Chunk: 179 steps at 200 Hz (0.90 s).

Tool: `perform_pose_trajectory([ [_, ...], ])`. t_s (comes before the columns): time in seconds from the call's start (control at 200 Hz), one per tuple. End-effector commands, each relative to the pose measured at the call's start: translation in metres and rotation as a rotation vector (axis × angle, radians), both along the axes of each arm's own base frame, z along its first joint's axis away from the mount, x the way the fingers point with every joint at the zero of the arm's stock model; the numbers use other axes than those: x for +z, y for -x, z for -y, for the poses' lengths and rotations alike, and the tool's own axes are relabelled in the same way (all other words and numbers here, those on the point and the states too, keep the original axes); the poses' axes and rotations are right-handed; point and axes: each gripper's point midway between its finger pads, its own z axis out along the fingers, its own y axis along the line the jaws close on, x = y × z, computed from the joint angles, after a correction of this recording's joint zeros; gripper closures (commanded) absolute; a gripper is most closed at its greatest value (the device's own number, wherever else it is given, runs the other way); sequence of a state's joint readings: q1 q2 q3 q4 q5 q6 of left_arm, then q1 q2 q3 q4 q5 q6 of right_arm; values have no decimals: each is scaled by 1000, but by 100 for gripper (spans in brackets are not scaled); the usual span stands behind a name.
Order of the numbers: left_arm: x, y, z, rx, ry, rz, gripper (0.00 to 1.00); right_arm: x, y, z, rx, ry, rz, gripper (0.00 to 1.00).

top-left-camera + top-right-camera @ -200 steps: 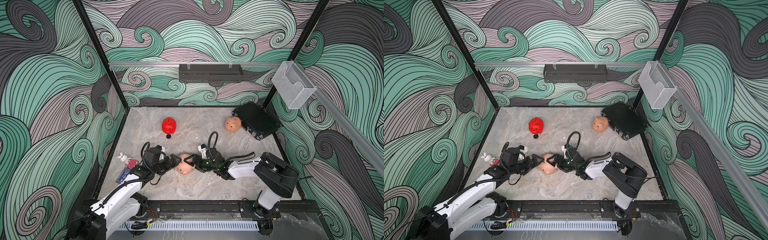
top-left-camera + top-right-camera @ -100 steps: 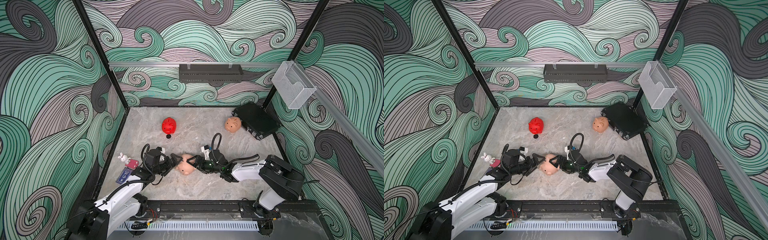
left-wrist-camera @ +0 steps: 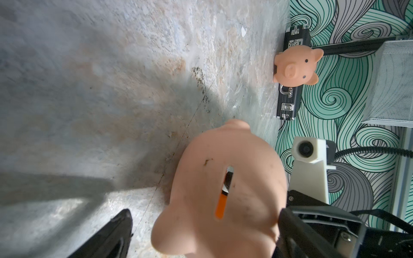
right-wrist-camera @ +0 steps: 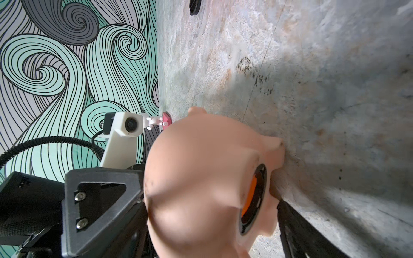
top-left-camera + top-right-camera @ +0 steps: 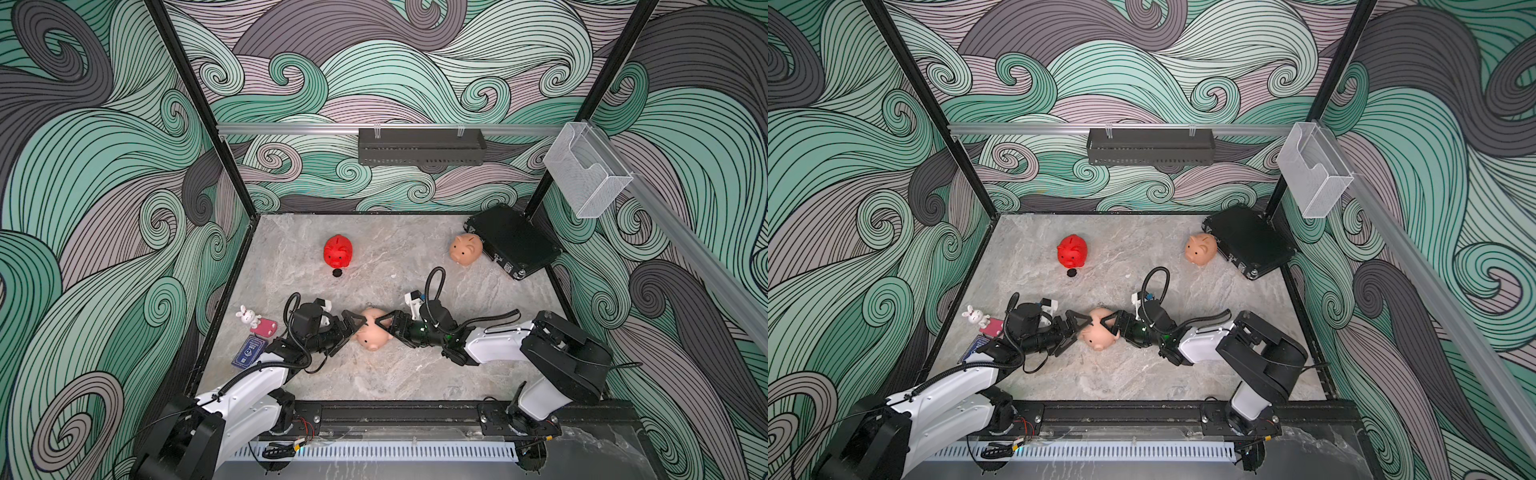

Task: Open piggy banks
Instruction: Adjust the piggy bank at the center of the board.

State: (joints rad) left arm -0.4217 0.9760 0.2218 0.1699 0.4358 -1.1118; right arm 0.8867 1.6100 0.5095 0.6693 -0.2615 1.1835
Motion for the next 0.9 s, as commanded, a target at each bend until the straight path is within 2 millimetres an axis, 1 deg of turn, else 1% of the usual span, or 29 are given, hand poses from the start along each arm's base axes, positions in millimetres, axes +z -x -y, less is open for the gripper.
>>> perform_pose_trajectory([
  [0.0, 3, 1, 4, -3, 33, 9, 2, -79, 22, 57, -74, 299, -171, 12],
  [0.18, 7, -2, 8, -17, 45, 33, 1, -78, 23, 56, -71, 302, -169, 12],
  [0.4, -5, -1, 9, -15, 49, 20, 1, -81, 23, 57, -65, 318, -175, 12],
  [0.555, -5, -2, 9, -17, 37, 22, 3, -84, 24, 56, -64, 317, -184, 12],
  [0.595, -6, -2, 8, -14, 29, 22, 5, -85, 24, 56, -65, 319, -186, 12],
  [0.675, -6, -1, 6, -11, 20, 25, 13, -85, 25, 57, -68, 318, -184, 12],
  [0.731, -5, -2, 6, -11, 19, 26, 15, -82, 24, 57, -70, 314, -174, 12],
  [0.791, -4, -2, 7, -16, 20, 30, 16, -74, 21, 55, -64, 296, -146, 12],
  [0.891, -4, -2, 7, -16, 20, 28, 16, -51, 16, 48, -38, 275, -84, 12],
])
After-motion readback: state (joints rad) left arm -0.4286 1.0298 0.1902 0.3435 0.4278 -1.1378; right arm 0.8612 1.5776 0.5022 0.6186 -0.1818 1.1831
